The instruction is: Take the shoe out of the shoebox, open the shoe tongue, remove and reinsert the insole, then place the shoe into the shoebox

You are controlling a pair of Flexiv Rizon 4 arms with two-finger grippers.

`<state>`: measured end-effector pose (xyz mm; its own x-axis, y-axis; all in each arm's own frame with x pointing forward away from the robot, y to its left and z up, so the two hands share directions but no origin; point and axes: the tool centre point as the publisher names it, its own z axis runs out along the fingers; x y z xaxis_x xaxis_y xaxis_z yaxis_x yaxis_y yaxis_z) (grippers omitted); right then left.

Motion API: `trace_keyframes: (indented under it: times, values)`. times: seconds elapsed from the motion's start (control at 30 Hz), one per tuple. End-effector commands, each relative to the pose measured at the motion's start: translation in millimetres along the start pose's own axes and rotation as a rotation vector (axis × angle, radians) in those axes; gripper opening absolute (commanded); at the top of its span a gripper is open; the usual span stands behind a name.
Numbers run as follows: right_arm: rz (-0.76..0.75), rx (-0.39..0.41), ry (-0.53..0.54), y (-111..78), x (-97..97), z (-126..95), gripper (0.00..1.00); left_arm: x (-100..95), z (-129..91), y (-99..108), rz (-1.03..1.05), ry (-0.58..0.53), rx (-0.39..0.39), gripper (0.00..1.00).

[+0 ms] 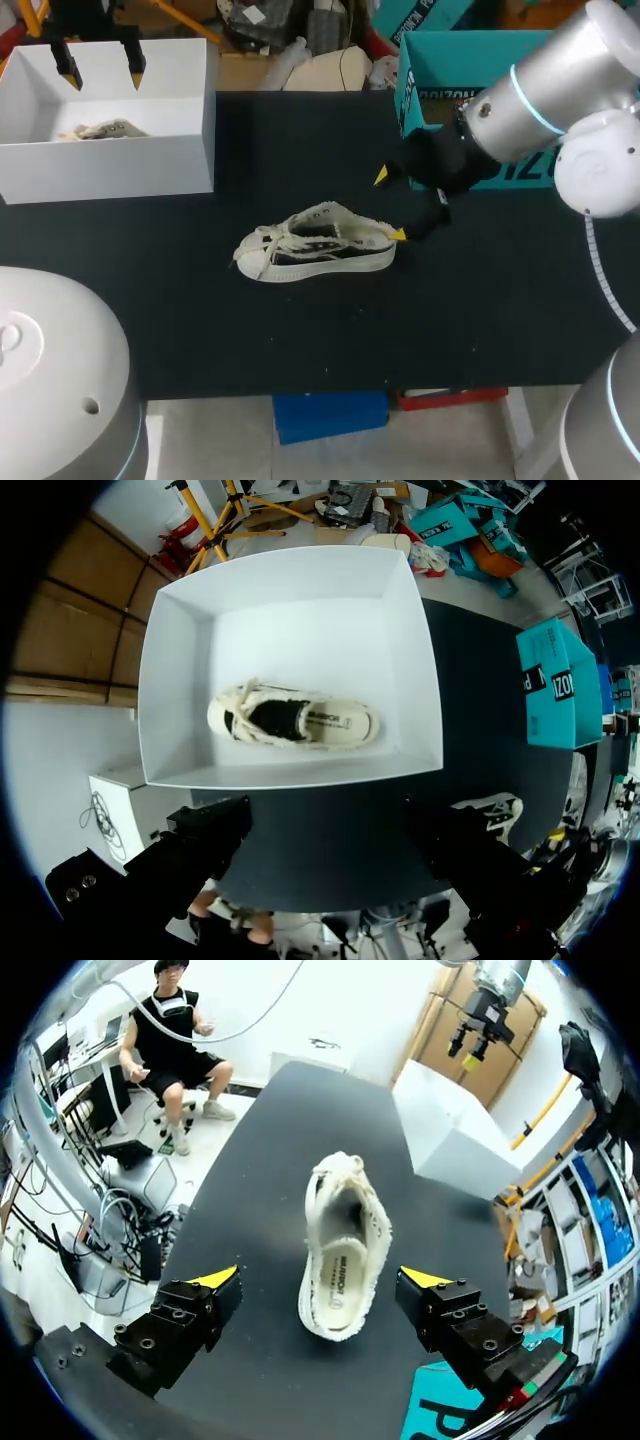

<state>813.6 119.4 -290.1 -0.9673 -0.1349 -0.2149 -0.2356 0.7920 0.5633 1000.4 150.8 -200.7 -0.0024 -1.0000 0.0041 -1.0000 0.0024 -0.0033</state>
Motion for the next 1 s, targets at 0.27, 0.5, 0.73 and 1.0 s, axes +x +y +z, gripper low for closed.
trace_keyframes:
  times: [0.27,0.5,0.73,1.0]
  values:
    - [0.085,-0.247,-0.007,-29.0,-7.9,30.0,1.0,0.1,-0.2,0.2,-0.001,-0.001,-0.001,1.0]
    - [0.147,-0.32,0.018,-46.7,-10.3,43.5,1.0,0.1,-0.2,0.2,-0.001,-0.001,-0.001,1.0]
    - [0.185,-0.339,0.038,-61.6,-8.7,53.9,1.0,0.1,-0.2,0.2,-0.001,-0.001,-0.001,1.0]
    - [0.222,-0.361,0.053,-73.2,-9.1,67.2,1.0,0.1,-0.2,0.2,-0.001,-0.001,-0.001,1.0]
